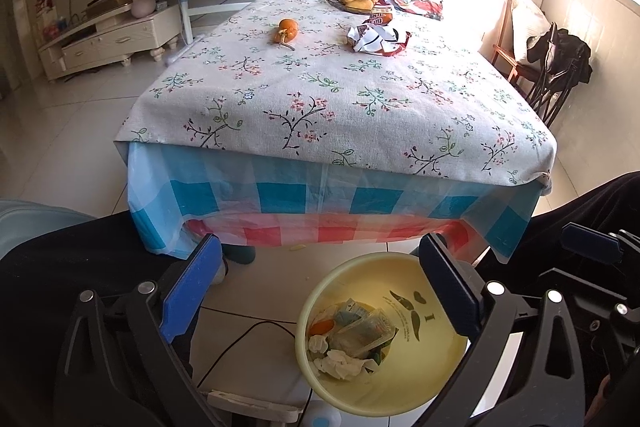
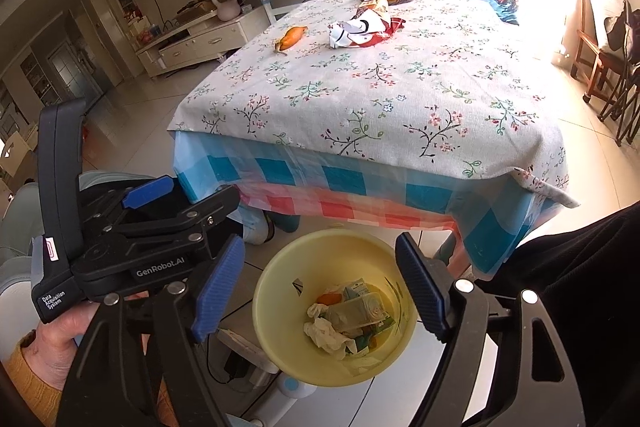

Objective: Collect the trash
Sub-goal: 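Move both open grippers back over the table toward the snack bag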

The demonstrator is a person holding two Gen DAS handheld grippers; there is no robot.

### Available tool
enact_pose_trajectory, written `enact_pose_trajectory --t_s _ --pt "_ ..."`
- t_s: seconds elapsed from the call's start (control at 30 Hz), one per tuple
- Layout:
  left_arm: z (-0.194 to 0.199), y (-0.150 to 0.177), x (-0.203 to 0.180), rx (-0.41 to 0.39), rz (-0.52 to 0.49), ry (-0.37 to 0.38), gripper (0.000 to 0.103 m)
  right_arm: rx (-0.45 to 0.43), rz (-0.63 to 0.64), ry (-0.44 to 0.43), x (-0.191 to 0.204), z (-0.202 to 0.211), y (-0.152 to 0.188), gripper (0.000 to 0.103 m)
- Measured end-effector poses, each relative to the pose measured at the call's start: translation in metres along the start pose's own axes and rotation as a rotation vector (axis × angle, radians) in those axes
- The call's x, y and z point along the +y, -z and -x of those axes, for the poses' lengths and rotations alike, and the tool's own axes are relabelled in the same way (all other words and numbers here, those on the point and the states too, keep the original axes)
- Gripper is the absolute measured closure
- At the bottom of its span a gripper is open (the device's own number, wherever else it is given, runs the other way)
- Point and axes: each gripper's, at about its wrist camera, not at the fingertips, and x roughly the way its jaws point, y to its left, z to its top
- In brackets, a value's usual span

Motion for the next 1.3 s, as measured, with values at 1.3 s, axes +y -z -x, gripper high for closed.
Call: enact_pose_trajectory --t_s 1.3 --pt "-0.021 -0.122 0.046 -0.129 0.058 -0.089 0.007 -0.103 -0.042 -0.02 -0.027 -0.036 -0.11 0.015"
